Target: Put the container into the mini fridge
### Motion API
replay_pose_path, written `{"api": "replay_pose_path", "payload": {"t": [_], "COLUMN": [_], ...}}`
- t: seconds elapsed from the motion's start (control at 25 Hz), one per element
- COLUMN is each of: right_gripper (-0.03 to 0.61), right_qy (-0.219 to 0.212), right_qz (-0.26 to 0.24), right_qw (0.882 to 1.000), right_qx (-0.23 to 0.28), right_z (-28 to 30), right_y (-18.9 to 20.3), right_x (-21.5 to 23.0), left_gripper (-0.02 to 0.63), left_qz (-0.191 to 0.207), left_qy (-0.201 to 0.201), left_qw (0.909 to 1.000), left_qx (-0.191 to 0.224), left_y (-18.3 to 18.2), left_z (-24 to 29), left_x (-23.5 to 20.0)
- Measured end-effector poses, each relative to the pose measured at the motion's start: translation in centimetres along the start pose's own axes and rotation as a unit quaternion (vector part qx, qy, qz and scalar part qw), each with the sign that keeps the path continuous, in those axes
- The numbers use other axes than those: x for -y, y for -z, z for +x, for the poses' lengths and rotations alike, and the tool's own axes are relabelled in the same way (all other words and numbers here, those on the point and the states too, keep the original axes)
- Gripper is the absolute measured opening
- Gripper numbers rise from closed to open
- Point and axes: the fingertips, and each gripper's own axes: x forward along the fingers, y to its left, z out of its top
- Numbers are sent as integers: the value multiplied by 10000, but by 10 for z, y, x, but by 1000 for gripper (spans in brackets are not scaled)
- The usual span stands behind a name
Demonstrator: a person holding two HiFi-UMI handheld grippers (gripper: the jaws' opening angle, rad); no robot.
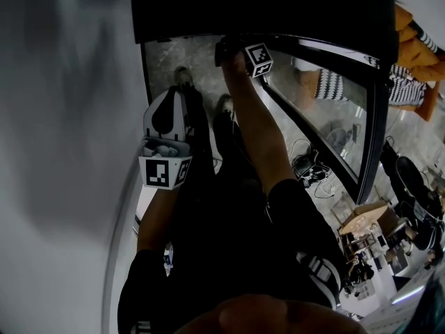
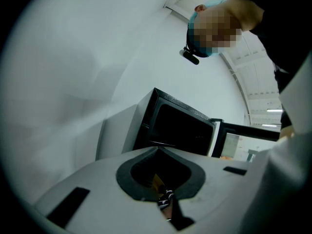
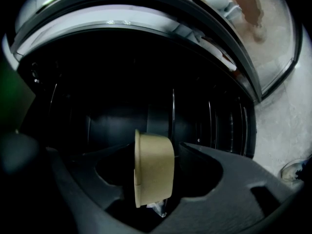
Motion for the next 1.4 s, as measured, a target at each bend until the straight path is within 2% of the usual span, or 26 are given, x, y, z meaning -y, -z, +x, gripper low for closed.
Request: {"api": "replay_pose_path", "payload": {"t": [0.56,1.12,1.4], "right_gripper": [262,264,264], "right_qy": [-70,-54,-102], "right_qz": [-137,-182,-499], "right_qw": [9998,9998,9982], "right_qx": [-109,-65,-309], "right_z": [-18,-48,-70], "right_y": [-3,-11,-6], "right_x": [-6,-23,-49], "left_gripper": [5,5,5], "left_qz": [11,25,34], "left_qy": [84,111,60], "left_qw": [9999,9997,9996], "left_qx": [67,210,283], "left_y": [-5,-29,-44], "left_z": [-5,-17,-27], "left_x": [12,29,38]}}
